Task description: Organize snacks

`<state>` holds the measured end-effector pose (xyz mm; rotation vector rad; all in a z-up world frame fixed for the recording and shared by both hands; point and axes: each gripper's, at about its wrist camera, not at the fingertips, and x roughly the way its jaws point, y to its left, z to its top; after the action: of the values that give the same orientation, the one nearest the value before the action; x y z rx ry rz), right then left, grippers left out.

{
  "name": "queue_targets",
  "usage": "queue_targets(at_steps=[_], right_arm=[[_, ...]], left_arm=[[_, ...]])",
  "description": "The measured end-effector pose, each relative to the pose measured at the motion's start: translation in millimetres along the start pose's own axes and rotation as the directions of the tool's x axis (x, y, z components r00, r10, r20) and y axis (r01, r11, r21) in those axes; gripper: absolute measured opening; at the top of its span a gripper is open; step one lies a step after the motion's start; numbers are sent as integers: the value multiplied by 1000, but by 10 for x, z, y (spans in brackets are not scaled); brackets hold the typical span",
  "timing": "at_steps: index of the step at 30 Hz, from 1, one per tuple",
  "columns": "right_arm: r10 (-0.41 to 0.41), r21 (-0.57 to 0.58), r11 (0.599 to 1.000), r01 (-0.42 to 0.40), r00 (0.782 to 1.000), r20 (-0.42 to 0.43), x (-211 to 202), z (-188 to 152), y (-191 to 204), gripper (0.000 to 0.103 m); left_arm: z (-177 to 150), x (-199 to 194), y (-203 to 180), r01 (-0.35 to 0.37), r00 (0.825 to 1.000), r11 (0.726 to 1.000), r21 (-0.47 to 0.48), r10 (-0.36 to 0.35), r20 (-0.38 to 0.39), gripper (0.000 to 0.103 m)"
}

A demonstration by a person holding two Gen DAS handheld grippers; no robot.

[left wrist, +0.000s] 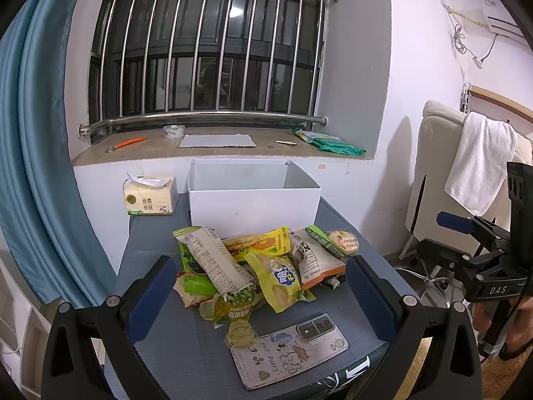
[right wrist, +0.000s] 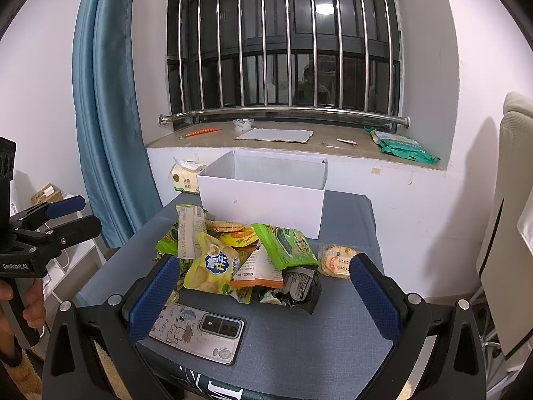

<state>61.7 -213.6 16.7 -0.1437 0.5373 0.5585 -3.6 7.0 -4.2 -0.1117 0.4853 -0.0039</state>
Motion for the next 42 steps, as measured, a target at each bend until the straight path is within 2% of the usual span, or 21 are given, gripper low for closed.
queue_targets(at_steps=[42], right_arm=[[4,1,1000,-4,1000,-25,69,-53,17,103]], left_arm=[[-34,-14,23,-7,1000,1000,-2,7,-7,103]])
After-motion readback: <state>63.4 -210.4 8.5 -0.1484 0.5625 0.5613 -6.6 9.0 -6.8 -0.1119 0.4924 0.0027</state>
